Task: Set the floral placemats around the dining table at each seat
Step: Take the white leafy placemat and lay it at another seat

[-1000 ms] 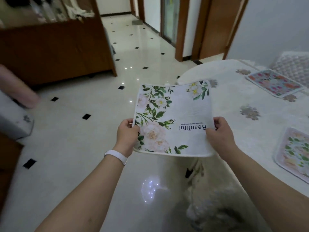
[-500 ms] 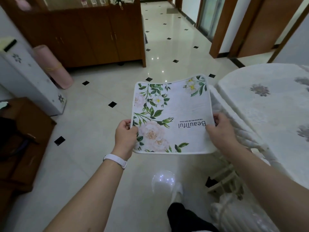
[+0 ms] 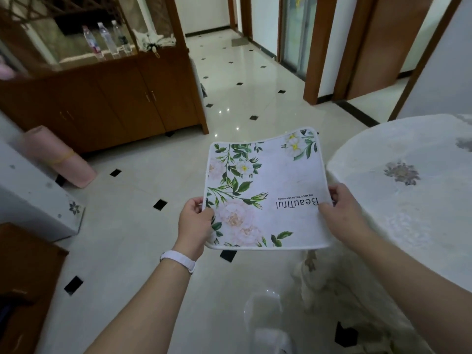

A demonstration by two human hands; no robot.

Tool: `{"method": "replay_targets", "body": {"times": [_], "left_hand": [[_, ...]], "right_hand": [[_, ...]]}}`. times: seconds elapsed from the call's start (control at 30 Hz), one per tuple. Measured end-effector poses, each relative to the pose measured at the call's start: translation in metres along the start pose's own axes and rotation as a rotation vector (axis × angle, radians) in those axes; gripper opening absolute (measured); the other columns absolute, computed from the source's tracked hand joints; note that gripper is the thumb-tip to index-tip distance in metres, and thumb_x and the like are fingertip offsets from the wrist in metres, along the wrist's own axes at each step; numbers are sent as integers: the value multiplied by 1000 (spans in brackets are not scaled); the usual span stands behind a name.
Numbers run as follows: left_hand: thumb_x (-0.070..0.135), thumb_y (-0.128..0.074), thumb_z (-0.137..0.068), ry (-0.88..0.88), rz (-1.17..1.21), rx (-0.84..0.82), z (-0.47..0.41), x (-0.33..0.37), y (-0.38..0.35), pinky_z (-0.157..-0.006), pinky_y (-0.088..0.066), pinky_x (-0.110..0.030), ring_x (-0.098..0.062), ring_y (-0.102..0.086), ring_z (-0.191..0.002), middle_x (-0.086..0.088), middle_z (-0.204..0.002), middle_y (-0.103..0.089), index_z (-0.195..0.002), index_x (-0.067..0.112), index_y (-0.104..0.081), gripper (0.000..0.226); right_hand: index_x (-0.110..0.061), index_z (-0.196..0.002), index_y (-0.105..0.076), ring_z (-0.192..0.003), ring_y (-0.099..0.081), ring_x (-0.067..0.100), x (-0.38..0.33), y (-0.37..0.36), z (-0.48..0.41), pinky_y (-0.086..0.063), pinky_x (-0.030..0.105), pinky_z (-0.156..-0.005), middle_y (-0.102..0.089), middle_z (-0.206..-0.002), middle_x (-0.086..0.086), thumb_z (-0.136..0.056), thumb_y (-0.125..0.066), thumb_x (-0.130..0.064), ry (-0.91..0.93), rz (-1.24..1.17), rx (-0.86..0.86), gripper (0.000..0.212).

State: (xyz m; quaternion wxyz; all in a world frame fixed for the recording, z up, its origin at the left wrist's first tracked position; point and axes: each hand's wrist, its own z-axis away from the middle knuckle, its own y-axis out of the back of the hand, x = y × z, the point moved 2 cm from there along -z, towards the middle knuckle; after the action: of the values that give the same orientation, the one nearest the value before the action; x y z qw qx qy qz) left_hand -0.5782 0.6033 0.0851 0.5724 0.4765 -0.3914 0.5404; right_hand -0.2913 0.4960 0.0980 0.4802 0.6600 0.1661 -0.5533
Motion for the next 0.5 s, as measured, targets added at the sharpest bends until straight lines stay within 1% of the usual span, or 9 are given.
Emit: {"method": "replay_targets", "body": {"times": [0.07,0.1,0.13,0.2,0.27,0.37,0.4,0.43,0.5], "left_hand": [[-5,-54,-85,-14,-12,-20,-20,12,-23,-75,-57,-37,-23,-67,-82,-4,-93,-72,-94,21,-59,27],[-4,-54,-85,-14,-20,-31,-29,18,-33,-76,-56,-38,-24,-67,-82,-4,-93,-71,-94,21,-59,27],[-4,-53,-85,-14,-19,-44,-37,22,-42,-73,-57,-37,-24,-67,-79,-5,-92,-71,-95,20,-59,27],[-5,-52,-87,-19,-14,-76,-56,28,-59,-59,-57,-29,-20,-65,-71,-6,-93,-70,-101,14,-59,25],[-5,-52,-87,-30,-31,-107,-72,33,-74,-52,-52,-23,-15,-63,-67,-8,-94,-69,-106,10,-58,25],[-6,-50,-88,-32,-51,-180,-100,37,-101,-45,-49,-20,-7,-61,-54,-7,-88,-67,-103,10,-58,23],[-7,-49,-89,-29,-51,-213,-110,39,-111,-43,-49,-20,-5,-60,-49,-7,-85,-65,-101,9,-58,22],[-8,-49,-89,-26,-50,-244,-121,42,-121,-43,-50,-20,-3,-59,-46,-7,-84,-64,-99,9,-58,22],[-7,-49,-89,-9,-64,-322,-150,44,-143,-44,-51,-20,-5,-61,-49,-7,-86,-65,-100,9,-58,22]], "right_hand": [[-17,-108,-50,-76,-52,3,-6,10,-20,-37,21,-58,-56,-91,-8,-88,-52,-5,-17,-13,50,24],[-15,-110,-50,-76,-51,2,-8,13,-28,-35,20,-57,-56,-94,-6,-88,-52,-4,-24,-19,71,25],[-14,-112,-50,-76,-50,2,-9,15,-35,-35,20,-57,-56,-96,-5,-88,-52,-4,-31,-22,86,26],[-14,-113,-51,-78,-50,-1,-7,18,-50,-35,19,-58,-55,-93,-10,-87,-52,-4,-48,-28,110,27],[-15,-111,-52,-82,-55,3,-3,19,-59,-39,22,-60,-56,-93,-13,-86,-53,-4,-83,-25,134,27],[-18,-108,-53,-88,-60,15,0,21,-75,-47,33,-69,-61,-98,-8,-85,-52,-6,-135,-33,216,26],[-18,-108,-53,-87,-60,13,1,21,-80,-48,30,-68,-61,-97,-9,-85,-52,-6,-163,-36,244,26],[-19,-107,-53,-84,-59,8,2,21,-86,-46,23,-63,-60,-94,-11,-85,-51,-5,-182,-33,267,25],[-19,-106,-51,-78,-54,-2,3,18,-102,-39,9,-50,-56,-91,-16,-87,-50,-3,-223,-23,316,25]]}}
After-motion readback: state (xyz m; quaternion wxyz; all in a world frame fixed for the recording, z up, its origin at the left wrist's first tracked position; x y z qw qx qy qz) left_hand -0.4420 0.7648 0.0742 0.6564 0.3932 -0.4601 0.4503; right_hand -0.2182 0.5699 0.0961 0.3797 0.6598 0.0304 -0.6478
